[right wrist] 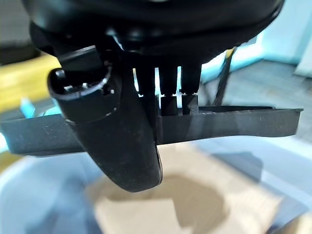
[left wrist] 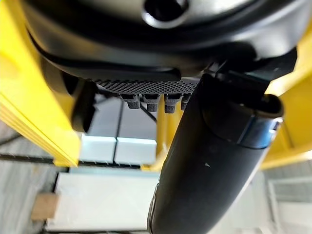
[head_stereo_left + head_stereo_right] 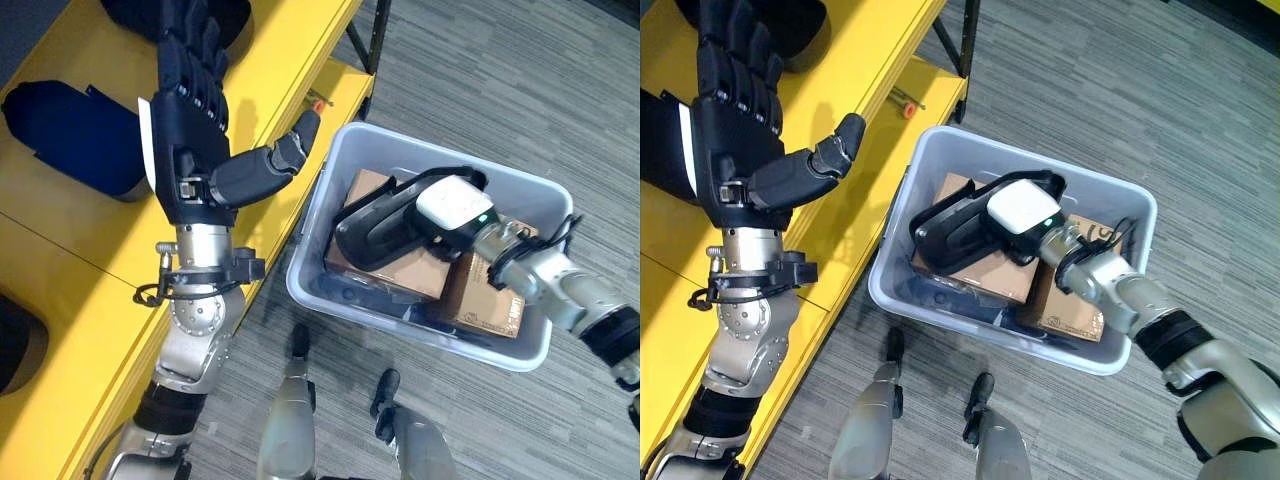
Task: Move parts from the plastic box to the shelf.
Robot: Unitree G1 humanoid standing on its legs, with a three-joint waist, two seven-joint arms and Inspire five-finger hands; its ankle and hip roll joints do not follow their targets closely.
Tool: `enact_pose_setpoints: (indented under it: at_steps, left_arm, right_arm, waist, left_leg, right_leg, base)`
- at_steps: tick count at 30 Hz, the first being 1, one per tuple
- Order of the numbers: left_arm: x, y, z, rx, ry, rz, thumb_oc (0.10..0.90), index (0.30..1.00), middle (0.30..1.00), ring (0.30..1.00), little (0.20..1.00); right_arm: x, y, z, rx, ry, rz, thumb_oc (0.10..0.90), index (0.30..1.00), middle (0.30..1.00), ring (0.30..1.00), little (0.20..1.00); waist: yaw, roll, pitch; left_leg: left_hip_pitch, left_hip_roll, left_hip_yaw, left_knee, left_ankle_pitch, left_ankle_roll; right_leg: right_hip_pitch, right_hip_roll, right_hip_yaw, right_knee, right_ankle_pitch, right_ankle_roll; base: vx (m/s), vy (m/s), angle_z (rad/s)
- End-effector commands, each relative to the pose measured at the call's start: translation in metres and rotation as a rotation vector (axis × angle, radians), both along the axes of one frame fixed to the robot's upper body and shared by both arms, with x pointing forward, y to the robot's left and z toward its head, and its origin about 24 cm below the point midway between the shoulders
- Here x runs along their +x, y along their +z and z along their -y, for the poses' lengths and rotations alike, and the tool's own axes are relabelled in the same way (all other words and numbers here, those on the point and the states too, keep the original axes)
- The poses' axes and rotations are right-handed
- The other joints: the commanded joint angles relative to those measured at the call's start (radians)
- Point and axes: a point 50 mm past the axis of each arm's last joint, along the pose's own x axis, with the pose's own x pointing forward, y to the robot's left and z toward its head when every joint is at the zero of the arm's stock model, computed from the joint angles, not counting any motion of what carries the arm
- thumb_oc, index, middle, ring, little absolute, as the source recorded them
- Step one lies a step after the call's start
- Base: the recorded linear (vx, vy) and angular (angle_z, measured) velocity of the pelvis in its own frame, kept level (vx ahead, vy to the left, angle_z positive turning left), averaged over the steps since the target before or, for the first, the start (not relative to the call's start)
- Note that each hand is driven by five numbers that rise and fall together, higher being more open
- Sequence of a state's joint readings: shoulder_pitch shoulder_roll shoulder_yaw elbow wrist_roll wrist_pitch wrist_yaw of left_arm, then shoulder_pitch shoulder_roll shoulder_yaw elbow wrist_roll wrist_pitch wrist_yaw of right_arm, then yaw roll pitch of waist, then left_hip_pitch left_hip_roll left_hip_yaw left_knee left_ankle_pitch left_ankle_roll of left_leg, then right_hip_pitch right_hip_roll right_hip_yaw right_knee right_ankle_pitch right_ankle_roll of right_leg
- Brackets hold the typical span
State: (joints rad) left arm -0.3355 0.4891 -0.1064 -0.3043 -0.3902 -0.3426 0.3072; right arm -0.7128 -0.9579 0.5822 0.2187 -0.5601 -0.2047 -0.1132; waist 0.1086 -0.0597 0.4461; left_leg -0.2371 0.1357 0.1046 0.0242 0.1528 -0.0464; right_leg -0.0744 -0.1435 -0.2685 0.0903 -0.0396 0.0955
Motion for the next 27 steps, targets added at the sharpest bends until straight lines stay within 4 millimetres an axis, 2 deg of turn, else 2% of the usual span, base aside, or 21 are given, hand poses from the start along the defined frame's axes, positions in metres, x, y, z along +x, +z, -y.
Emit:
enact_pose_setpoints:
  at_steps: [1, 4, 5, 6, 9, 13, 18, 20, 21, 23, 24, 27]
  left_arm:
    - [-0.014, 0.005, -0.001, 0.033, -0.032, 0.093, 0.9, 1.0, 1.0, 1.0, 1.0]
    - [-0.015, -0.002, -0.009, 0.065, 0.012, 0.063, 0.9, 1.0, 1.0, 1.0, 1.0]
    - [-0.015, -0.005, -0.014, 0.106, 0.058, 0.053, 0.9, 1.0, 1.0, 1.0, 1.0]
    - [-0.015, -0.005, -0.014, 0.107, 0.058, 0.053, 0.9, 1.0, 1.0, 1.0, 1.0]
    - [-0.016, -0.011, -0.02, 0.125, 0.092, 0.028, 0.9, 1.0, 1.0, 1.0, 1.0]
    - [-0.017, -0.012, -0.025, 0.206, 0.151, 0.028, 0.9, 1.0, 1.0, 1.0, 1.0]
    - [-0.017, -0.008, -0.028, 0.316, 0.207, 0.05, 0.9, 1.0, 1.0, 1.0, 1.0]
    - [-0.018, -0.002, -0.032, 0.462, 0.276, 0.08, 0.9, 1.0, 1.0, 1.0, 1.0]
    - [-0.018, -0.002, -0.032, 0.461, 0.279, 0.081, 0.9, 1.0, 1.0, 1.0, 1.0]
    - [-0.019, 0.002, -0.034, 0.617, 0.33, 0.111, 0.9, 1.0, 1.0, 1.0, 1.0]
    - [-0.019, 0.002, -0.034, 0.616, 0.332, 0.113, 0.9, 1.0, 1.0, 1.0, 1.0]
    - [-0.02, 0.009, -0.033, 0.776, 0.38, 0.17, 0.9, 1.0, 1.0, 1.0, 1.0]
  right_arm:
    - [-0.008, 0.018, -0.011, 0.169, 0.096, 0.069, 0.4, 0.3, 0.3, 0.3, 0.3]
    - [-0.017, 0.034, -0.015, 0.23, 0.152, 0.113, 0.4, 0.3, 0.3, 0.3, 0.3]
    - [-0.025, 0.051, -0.013, 0.254, 0.179, 0.165, 0.4, 0.3, 0.3, 0.3, 0.3]
    - [-0.026, 0.051, -0.013, 0.254, 0.178, 0.165, 0.4, 0.3, 0.3, 0.3, 0.3]
    - [-0.038, 0.07, -0.011, 0.31, 0.223, 0.225, 0.4, 0.3, 0.3, 0.3, 0.3]
    - [-0.048, 0.082, -0.001, 0.356, 0.243, 0.203, 0.4, 0.3, 0.3, 0.3, 0.3]
    - [-0.049, 0.089, 0.009, 0.316, 0.223, 0.163, 0.4, 0.3, 0.3, 0.3, 0.3]
    - [-0.046, 0.093, 0.016, 0.26, 0.188, 0.131, 0.4, 0.3, 0.3, 0.3, 0.3]
    - [-0.046, 0.094, 0.016, 0.259, 0.19, 0.132, 0.4, 0.3, 0.3, 0.3, 0.3]
    - [-0.043, 0.096, 0.021, 0.21, 0.16, 0.104, 0.4, 0.3, 0.3, 0.3, 0.3]
    - [-0.043, 0.096, 0.021, 0.21, 0.161, 0.105, 0.4, 0.3, 0.3, 0.3, 0.3]
    - [-0.042, 0.098, 0.025, 0.173, 0.143, 0.086, 0.4, 0.3, 0.3, 0.3, 0.3]
  waist:
    - [-0.019, -0.041, -0.274]
    - [-0.043, -0.042, -0.319]
    - [-0.062, -0.042, -0.344]
    - [-0.059, -0.043, -0.344]
    - [-0.086, -0.039, -0.373]
    - [-0.105, -0.038, -0.41]
    - [-0.111, -0.038, -0.427]
    - [-0.112, -0.038, -0.431]
    - [-0.113, -0.037, -0.431]
    - [-0.116, -0.033, -0.435]
    - [-0.116, -0.032, -0.434]
    - [-0.123, -0.031, -0.44]
  left_leg:
    - [0.059, 0.08, 0.056, -0.102, 0.013, -0.072]
    - [0.097, 0.089, 0.098, -0.111, -0.002, -0.073]
    - [0.118, 0.09, 0.116, -0.111, -0.016, -0.077]
    - [0.116, 0.091, 0.117, -0.111, -0.012, -0.076]
    - [0.14, 0.099, 0.142, -0.111, -0.02, -0.079]
    - [0.175, 0.112, 0.158, -0.111, -0.03, -0.084]
    - [0.188, 0.122, 0.169, -0.111, -0.032, -0.093]
    - [0.202, 0.129, 0.172, -0.111, -0.036, -0.101]
    - [0.199, 0.129, 0.173, -0.111, -0.032, -0.1]
    - [0.209, 0.137, 0.18, -0.111, -0.033, -0.109]
    - [0.207, 0.137, 0.181, -0.111, -0.03, -0.108]
    - [0.21, 0.147, 0.182, -0.111, -0.026, -0.115]
  right_leg:
    - [0.141, -0.062, 0.008, -0.145, 0.067, 0.088]
    - [0.146, -0.069, 0.038, -0.166, 0.09, 0.096]
    - [0.153, -0.078, 0.054, -0.178, 0.097, 0.103]
    - [0.15, -0.078, 0.056, -0.178, 0.101, 0.102]
    - [0.144, -0.083, 0.081, -0.178, 0.107, 0.105]
    - [0.155, -0.083, 0.098, -0.178, 0.104, 0.104]
    - [0.16, -0.078, 0.107, -0.178, 0.102, 0.103]
    - [0.168, -0.076, 0.112, -0.178, 0.096, 0.106]
    - [0.165, -0.075, 0.114, -0.178, 0.1, 0.105]
    - [0.169, -0.073, 0.118, -0.178, 0.095, 0.106]
    - [0.166, -0.072, 0.119, -0.178, 0.098, 0.105]
    - [0.167, -0.068, 0.122, -0.178, 0.096, 0.105]
  base:
    - [0.03, 0.053, -0.49]
    - [0.04, 0.059, -0.54]
    - [0.01, 0.04, -0.31]
    - [0.02, 0.034, -0.29]
    - [0.02, 0.016, -0.21]
    - [0.04, -0.002, -0.2]
    - [0.01, -0.004, -0.09]
    - [0.0, 0.0, 0.0]
    - [0.0, 0.0, 0.0]
    - [-0.01, -0.011, -0.08]
    - [0.01, -0.009, -0.12]
    - [-0.01, -0.017, -0.1]
